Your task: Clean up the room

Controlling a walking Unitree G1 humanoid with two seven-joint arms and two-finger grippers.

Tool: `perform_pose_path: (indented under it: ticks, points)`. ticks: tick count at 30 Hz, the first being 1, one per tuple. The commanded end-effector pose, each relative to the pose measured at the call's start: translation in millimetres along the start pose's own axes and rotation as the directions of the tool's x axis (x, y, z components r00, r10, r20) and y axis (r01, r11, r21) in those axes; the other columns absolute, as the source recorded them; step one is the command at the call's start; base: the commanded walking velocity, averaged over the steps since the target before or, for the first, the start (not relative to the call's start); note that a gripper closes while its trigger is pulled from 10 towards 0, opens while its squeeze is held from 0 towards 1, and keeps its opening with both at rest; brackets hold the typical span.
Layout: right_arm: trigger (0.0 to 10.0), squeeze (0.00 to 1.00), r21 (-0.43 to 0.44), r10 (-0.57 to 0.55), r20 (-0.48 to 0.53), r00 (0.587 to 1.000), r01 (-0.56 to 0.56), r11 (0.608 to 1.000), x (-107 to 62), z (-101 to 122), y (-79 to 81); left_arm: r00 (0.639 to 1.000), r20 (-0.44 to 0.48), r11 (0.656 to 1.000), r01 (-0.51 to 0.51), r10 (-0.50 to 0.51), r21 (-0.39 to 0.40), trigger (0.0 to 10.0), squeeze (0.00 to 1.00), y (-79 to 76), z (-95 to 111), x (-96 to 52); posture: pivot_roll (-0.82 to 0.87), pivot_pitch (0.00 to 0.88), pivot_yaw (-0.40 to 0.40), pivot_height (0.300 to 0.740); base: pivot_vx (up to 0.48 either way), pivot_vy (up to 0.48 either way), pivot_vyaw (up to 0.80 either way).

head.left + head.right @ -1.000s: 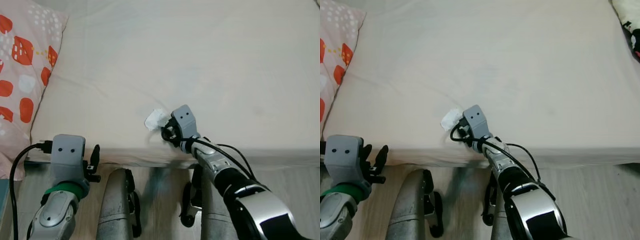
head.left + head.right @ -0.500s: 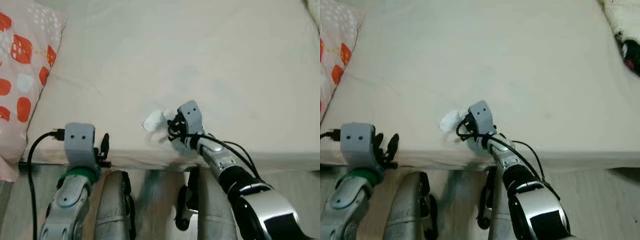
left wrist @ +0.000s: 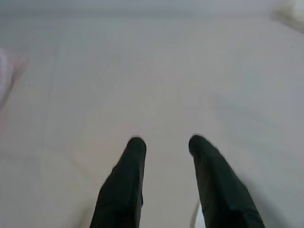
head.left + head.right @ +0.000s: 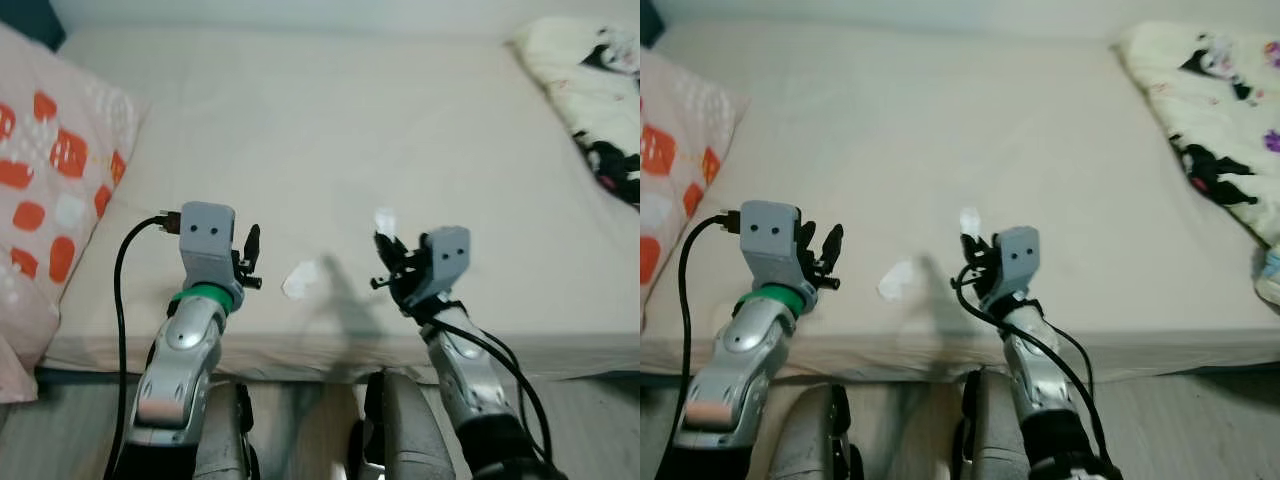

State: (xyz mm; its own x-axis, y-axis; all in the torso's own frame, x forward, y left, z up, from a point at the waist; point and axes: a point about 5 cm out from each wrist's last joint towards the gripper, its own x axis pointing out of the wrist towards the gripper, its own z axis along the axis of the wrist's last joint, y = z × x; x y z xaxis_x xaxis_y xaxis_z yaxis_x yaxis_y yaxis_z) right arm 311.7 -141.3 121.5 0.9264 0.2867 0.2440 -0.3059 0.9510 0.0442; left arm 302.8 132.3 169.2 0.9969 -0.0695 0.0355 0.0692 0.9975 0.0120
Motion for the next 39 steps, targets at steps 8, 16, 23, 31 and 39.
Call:
perform_pose_path:
  ticks: [8, 16, 23, 31, 39]
  points:
    - [10.0, 0.00, -0.020, -0.128, -0.026, 0.991, 0.128, 0.992, -12.8, 2, -15.4, 0.999, 0.005, 0.999, 0.032, -0.032, -0.015, 10.0, 0.00, -1.6, -8, 15.3, -0.16, 0.000, 0.060, 0.615, 0.000, 0.000, 0.00]
    - [10.0, 0.00, -0.021, -0.101, -0.043, 0.994, 0.100, 0.995, -6.6, 3, -10.6, 1.000, 0.013, 1.000, 0.020, -0.020, -0.017, 10.0, 0.00, 0.7, -11, 16.3, -0.13, 0.000, 0.046, 0.615, 0.000, 0.000, 0.00]
    - [10.0, 0.00, -0.034, -0.098, -0.064, 0.993, 0.096, 0.995, -4.8, 3, -10.0, 1.000, 0.016, 1.000, 0.016, -0.016, -0.022, 10.0, 0.00, -0.7, -16, 16.2, -0.13, 0.000, 0.044, 0.630, 0.000, 0.000, 0.00]
    - [10.0, 0.00, -0.032, -0.103, -0.083, 0.991, 0.100, 0.994, -8.7, -1, -8.9, 1.000, 0.014, 1.000, 0.022, -0.021, -0.020, 10.0, 0.00, -1.8, -17, 18.0, -0.14, 0.000, 0.054, 0.660, 0.000, 0.000, 0.00]
    - [10.0, 0.00, -0.033, -0.108, -0.090, 0.990, 0.106, 0.994, -10.3, -2, -9.4, 0.999, 0.016, 0.999, 0.033, -0.033, -0.020, 10.0, 0.00, -5.7, -17, 19.0, -0.14, 0.000, 0.058, 0.690, 0.000, 0.000, 0.00]
